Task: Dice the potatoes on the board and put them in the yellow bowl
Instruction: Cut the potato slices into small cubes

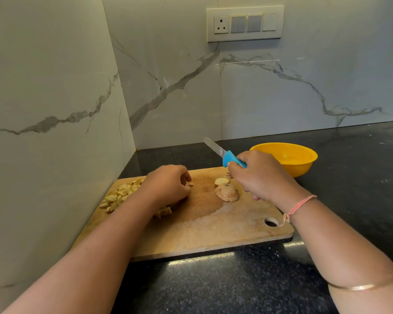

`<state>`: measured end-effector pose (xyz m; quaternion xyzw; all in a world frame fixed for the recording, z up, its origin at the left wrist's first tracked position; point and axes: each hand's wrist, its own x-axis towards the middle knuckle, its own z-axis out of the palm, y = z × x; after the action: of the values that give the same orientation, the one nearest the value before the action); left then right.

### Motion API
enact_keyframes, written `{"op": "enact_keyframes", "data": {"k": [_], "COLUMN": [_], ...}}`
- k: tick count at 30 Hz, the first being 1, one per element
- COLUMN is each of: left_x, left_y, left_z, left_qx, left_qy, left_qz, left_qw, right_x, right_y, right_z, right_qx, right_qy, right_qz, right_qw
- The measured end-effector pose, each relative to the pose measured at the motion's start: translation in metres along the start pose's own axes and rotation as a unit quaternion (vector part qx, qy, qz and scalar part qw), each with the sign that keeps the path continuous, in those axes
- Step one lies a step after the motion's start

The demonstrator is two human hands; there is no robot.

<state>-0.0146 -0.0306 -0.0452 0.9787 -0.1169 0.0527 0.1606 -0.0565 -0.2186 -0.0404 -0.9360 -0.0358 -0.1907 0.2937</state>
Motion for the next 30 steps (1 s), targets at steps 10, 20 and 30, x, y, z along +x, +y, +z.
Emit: {"op": "enact_keyframes", "data": {"k": [10, 20, 30], "left_x": [0.002, 0.001, 0.003], "left_y": [-0.006, -0.014, -0.019], "left_z": [-0.006, -0.014, -0.017], "left_qx": [-0.027, -0.067, 0.08], "left_qy": [0.023, 0.058, 0.059], "left_qz": [0.0, -0.016, -0.097], "left_qw": [0.999, 0.996, 0.99], "right_x": [-0.001, 0.0, 0.0], "right_y": [0.0, 0.002, 0.003], "right_z": [-0.001, -0.001, 0.001], "right_qx": [0.001, 0.008, 0.016], "right_qy": [0.009, 0.002, 0.002], "right_qz": [-0.006, 0.0, 0.003], "right_qw": [1.0, 1.0, 1.0]}}
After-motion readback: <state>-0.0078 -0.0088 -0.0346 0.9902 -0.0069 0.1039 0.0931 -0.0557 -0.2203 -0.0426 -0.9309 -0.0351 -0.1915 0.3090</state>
